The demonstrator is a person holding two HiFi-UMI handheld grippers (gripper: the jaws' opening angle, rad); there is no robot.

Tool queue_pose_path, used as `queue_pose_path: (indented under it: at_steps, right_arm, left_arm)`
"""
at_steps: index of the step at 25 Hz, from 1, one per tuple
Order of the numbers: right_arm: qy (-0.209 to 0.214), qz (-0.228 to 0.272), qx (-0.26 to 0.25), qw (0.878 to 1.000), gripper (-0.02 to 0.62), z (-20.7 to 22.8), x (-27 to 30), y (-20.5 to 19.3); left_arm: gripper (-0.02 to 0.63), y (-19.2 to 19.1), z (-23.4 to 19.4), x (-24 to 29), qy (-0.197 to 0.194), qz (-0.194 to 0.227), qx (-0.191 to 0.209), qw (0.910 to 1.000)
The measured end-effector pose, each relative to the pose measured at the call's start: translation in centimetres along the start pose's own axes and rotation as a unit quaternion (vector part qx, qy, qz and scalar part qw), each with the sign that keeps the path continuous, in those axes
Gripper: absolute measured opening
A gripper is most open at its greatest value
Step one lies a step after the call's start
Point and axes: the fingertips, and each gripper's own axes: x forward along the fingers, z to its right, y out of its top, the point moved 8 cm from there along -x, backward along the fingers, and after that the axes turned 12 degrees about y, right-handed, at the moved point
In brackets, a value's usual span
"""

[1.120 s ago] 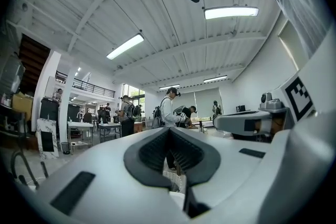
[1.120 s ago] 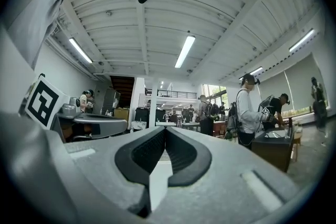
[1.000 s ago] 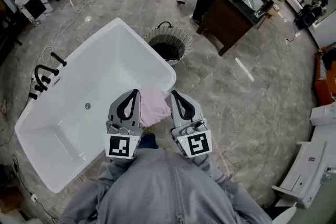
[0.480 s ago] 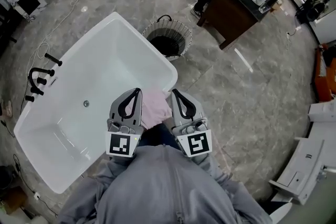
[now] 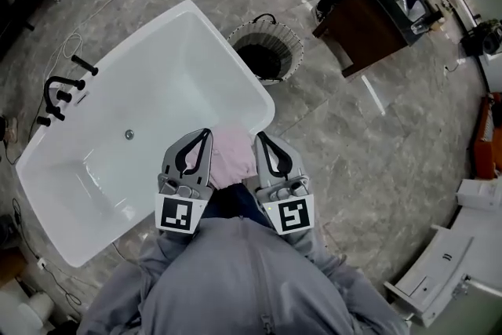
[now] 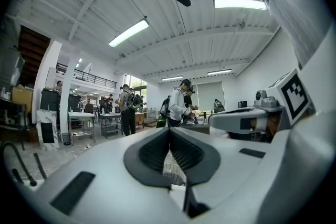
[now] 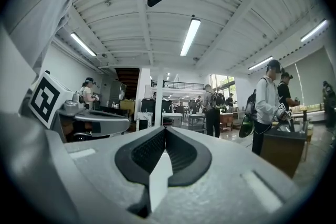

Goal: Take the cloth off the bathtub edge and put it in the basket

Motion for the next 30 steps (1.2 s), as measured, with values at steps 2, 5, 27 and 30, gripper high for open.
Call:
queue_pose_path:
  at_steps: [2,5,27,30]
  right_arm:
    - [0.010,-0.003,0.004,1.000,0.005,0.1,0.4,-0.6]
    - [0.023,-0.013,0.010,1.000,0.005,0.3,1.1,-1.8]
    - [0.066,-0.067,0.033,0.995,0.005,1.3,3.4,-13.3]
    - [0.075,-0.078,0.033,0.994,0.005,1.1,3.5,-15.1]
  left_arm:
    - [0.006,-0.5,-0.1,0.1,0.006,-0.003,-0.001,1.0000]
    - [0.006,-1.4,-0.1,0.3,0.008,-0.011,-0.001,0.9999]
    - [0.006,-12.7,-0.5,1.1,0.004,-0.076,-0.001,0.9971]
    - [0.006,-14.2,-0.7,1.3,-0.001,-0.080,0.022,0.9965]
